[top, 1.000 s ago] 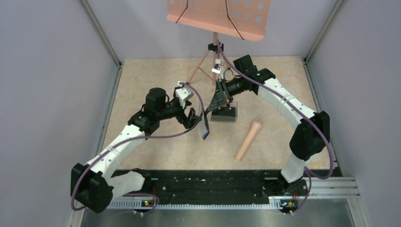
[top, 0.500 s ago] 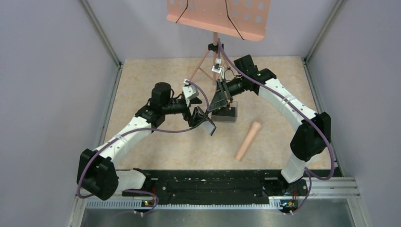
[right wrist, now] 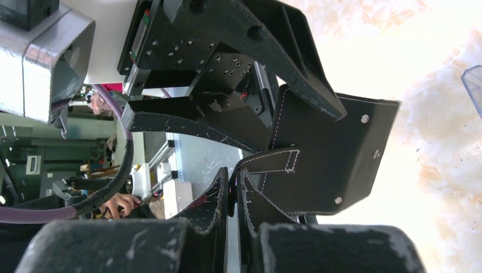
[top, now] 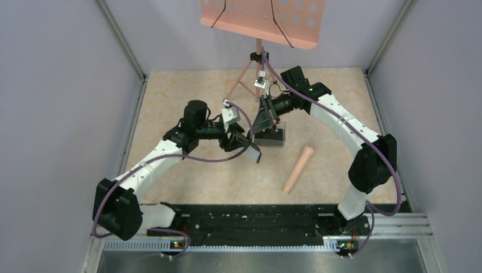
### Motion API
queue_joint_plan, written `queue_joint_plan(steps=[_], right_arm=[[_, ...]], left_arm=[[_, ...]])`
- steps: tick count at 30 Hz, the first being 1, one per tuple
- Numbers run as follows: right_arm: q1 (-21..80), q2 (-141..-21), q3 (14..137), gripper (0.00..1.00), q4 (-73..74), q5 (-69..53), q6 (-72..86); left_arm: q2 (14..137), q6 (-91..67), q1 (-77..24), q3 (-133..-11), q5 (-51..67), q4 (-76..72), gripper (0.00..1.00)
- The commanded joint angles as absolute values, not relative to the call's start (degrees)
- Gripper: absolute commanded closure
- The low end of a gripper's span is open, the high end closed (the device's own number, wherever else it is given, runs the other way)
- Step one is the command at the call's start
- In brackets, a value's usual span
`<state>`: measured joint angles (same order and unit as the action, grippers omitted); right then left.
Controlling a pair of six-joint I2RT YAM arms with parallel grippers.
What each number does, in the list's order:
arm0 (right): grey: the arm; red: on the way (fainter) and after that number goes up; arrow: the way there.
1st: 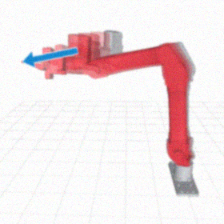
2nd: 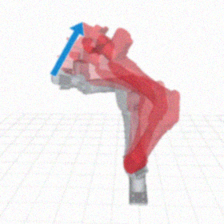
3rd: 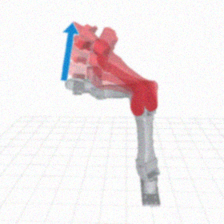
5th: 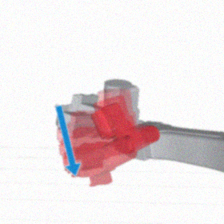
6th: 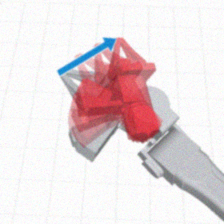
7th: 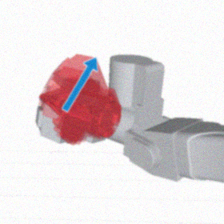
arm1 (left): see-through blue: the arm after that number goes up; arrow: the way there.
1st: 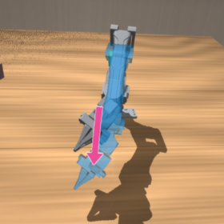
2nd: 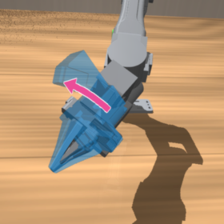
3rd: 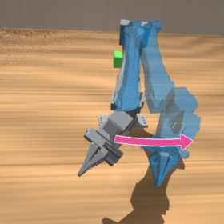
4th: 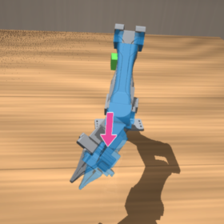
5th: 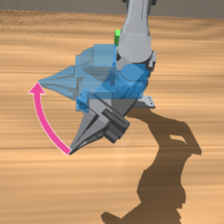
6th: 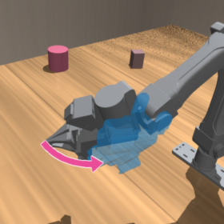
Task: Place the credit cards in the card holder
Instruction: Open the card holder.
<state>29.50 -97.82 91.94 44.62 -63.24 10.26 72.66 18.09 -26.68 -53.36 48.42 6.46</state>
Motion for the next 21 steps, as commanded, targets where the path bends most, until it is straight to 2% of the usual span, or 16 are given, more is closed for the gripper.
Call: queue_joint_plan(steps=[1, 8, 9, 10, 11, 13, 14, 17, 19, 21], right_arm=[[29.51, -98.52, 95.56, 1.00, 43.86, -62.95, 10.34], [29.20, -98.94, 95.82, 1.00, 43.85, -60.98, 10.80], [29.19, -98.94, 95.86, 1.00, 43.86, -60.53, 10.93], [29.18, -98.88, 95.82, 1.00, 43.86, -59.96, 11.03], [29.18, -98.78, 95.74, 0.95, 43.86, -59.41, 11.03], [28.98, -98.25, 95.46, 0.82, 43.86, -57.67, 10.87], [28.74, -97.72, 94.92, 0.70, 43.85, -56.56, 10.65], [27.24, -94.93, 92.88, 0.45, 43.41, -53.04, 9.81], [25.82, -92.87, 90.53, 0.33, 42.00, -52.52, 9.78], [25.02, -91.43, 88.89, 0.26, 41.27, -53.39, 9.02]], left_arm=[[70.78, 21.45, -26.86, -53.81, 48.72, 8.69, 0.42], [70.98, 20.95, -26.85, -54.93, 49.47, 9.54, 0.70], [71.11, 20.78, -26.83, -55.35, 49.74, 9.50, 0.77], [71.26, 20.55, -26.78, -55.72, 49.94, 9.64, 0.93], [71.54, 20.49, -26.74, -56.24, 50.24, 10.17, 0.99], [72.03, 20.56, -26.58, -57.47, 50.71, 11.88, 1.00], [72.14, 20.57, -26.51, -58.07, 50.98, 12.64, 1.00], [72.16, 19.37, -26.05, -59.00, 51.42, 13.48, 1.00], [71.76, 18.14, -25.71, -59.13, 51.58, 13.03, 1.00], [71.23, 16.77, -25.54, -59.08, 51.96, 12.28, 1.00]])
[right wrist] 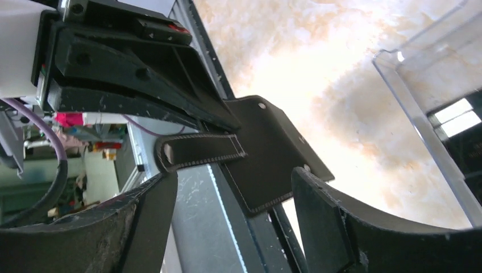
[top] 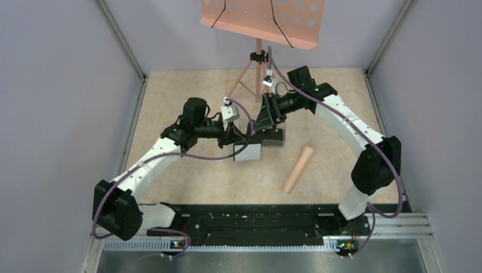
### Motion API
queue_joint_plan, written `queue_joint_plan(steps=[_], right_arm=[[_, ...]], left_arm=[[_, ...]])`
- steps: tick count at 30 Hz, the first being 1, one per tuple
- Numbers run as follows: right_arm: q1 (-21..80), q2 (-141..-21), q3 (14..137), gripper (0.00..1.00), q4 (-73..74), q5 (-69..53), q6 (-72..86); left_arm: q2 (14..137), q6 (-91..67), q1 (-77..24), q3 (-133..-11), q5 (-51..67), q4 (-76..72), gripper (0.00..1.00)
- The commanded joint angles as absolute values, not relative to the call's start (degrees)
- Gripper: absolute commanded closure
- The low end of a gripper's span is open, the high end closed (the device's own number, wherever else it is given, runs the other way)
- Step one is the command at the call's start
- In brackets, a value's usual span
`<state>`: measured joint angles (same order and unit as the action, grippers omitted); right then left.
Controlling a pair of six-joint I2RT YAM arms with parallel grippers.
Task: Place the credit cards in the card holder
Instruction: Open the card holder.
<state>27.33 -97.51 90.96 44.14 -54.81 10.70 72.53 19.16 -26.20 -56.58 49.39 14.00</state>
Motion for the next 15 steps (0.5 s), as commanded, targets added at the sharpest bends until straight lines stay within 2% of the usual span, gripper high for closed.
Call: queue_joint_plan(steps=[1, 9, 15], right_arm=[[24.97, -90.97, 88.50, 0.25, 41.30, -54.11, 8.52], [24.92, -88.96, 85.42, 0.24, 40.71, -60.78, 6.82], [25.18, -88.75, 83.58, 0.24, 40.66, -60.27, 6.03]], left_arm=[[71.04, 15.85, -25.53, -59.02, 52.19, 11.84, 1.00], [70.87, 11.36, -24.40, -59.55, 57.43, 9.29, 1.00], [70.74, 7.04, -24.00, -59.80, 59.58, 5.25, 1.00]])
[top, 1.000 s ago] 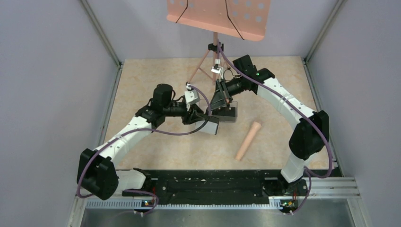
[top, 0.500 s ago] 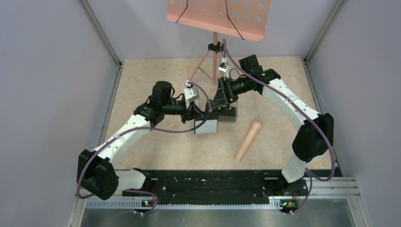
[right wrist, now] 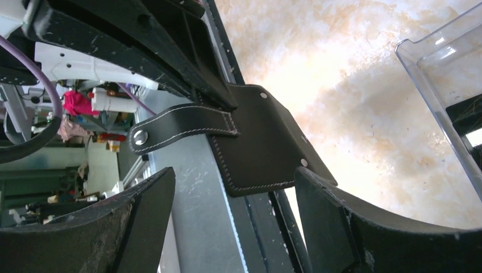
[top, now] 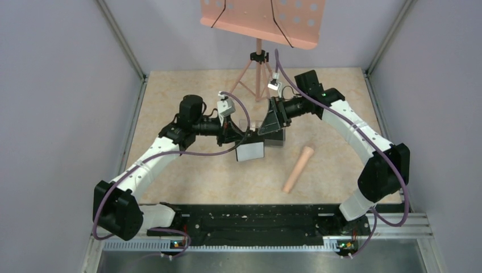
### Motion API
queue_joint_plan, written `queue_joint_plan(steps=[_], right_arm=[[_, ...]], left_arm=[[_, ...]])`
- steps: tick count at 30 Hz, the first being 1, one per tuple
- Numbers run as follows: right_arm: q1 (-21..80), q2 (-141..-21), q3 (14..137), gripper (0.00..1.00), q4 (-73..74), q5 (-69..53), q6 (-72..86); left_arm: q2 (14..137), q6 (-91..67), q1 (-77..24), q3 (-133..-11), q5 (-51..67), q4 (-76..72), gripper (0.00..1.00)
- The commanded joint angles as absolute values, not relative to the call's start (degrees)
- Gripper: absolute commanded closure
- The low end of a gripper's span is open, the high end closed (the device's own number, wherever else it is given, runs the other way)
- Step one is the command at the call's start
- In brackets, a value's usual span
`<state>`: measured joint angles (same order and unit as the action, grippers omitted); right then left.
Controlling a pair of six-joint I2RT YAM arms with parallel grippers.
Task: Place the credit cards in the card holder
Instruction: Open the card holder, then turn over the card slot in the card holder.
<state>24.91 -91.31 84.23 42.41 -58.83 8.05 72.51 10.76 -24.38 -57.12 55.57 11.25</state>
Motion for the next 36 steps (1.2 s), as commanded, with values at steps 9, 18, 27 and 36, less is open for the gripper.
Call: queue_joint_plan(steps=[9, 18, 27, 36], right_arm=[[29.37, -90.46, 83.83, 0.32, 40.63, -56.82, 5.75], [29.51, -90.53, 84.69, 1.00, 37.72, -52.54, 8.84], [29.40, -89.58, 84.64, 1.00, 36.30, -47.12, 10.81], [26.65, -87.55, 83.13, 1.00, 31.90, -43.17, 15.92]], left_arm=[[71.06, 2.07, -23.55, -59.83, 59.84, 0.74, 1.00], [70.45, 2.20, -23.38, -59.46, 57.43, 1.23, 0.98], [65.63, 1.26, -23.42, -56.25, 37.49, -2.82, 0.01], [63.67, -19.47, -22.89, -55.58, 11.97, 3.29, 0.01]])
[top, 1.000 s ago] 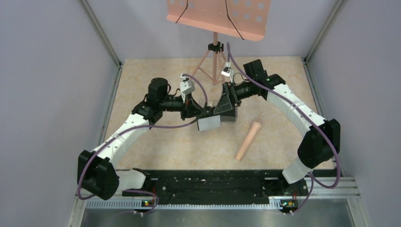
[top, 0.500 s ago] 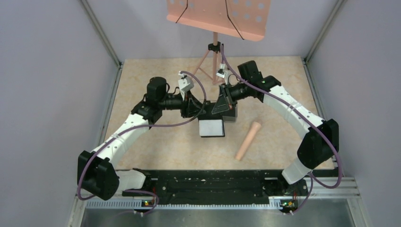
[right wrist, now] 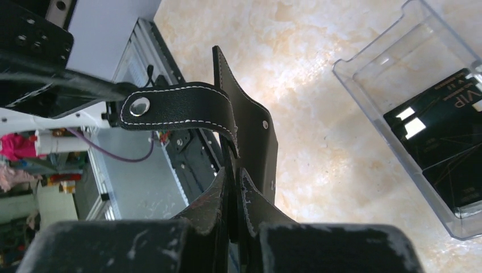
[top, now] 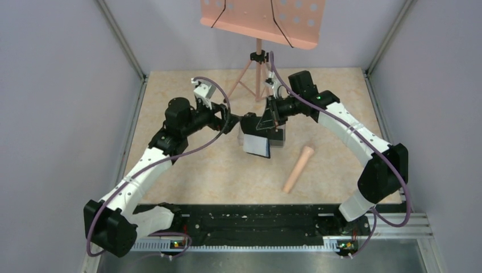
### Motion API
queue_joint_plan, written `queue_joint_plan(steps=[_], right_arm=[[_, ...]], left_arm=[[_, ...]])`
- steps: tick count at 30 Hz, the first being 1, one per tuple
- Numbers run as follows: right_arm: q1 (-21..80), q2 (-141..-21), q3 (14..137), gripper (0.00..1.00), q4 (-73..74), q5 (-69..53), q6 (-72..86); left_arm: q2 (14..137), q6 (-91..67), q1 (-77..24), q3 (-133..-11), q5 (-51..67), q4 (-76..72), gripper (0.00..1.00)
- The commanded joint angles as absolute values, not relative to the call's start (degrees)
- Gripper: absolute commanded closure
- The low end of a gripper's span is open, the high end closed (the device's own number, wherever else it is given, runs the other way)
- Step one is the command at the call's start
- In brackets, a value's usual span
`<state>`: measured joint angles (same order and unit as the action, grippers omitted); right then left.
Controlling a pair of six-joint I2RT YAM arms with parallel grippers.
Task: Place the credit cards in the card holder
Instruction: Turn over the card slot in the card holder.
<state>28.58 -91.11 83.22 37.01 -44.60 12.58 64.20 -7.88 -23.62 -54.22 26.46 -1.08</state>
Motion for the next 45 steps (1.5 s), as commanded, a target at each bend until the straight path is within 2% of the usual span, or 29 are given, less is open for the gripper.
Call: queue_joint_plan(steps=[1, 3, 9, 15, 32, 42, 45], right_arm=[[26.04, -87.49, 83.09, 1.00, 31.49, -43.22, 16.58], [25.15, -87.41, 82.99, 1.00, 30.57, -43.46, 17.60], [22.86, -87.30, 81.52, 1.00, 26.40, -44.29, 21.78], [21.94, -87.88, 80.24, 1.00, 21.90, -47.31, 26.01], [21.89, -88.86, 78.98, 1.00, 21.45, -50.38, 26.45], [21.82, -89.31, 78.33, 1.00, 21.44, -51.02, 26.65], [21.83, -89.21, 78.15, 1.00, 21.44, -50.52, 26.80]], left_arm=[[64.17, -21.44, -22.72, -56.45, 10.47, 6.34, 0.01], [65.66, -23.81, -22.18, -58.05, 10.88, 12.04, 0.01], [72.47, -25.76, -21.71, -61.95, 23.60, 23.08, 0.02], [77.71, -29.76, -21.97, -60.63, 32.83, 22.17, 0.16], [85.53, -32.06, -23.55, -64.20, 18.49, 21.13, 0.19], [88.64, -32.10, -23.97, -66.48, 21.84, 19.52, 0.21], [88.34, -31.36, -24.13, -66.23, 24.66, 18.33, 0.24]])
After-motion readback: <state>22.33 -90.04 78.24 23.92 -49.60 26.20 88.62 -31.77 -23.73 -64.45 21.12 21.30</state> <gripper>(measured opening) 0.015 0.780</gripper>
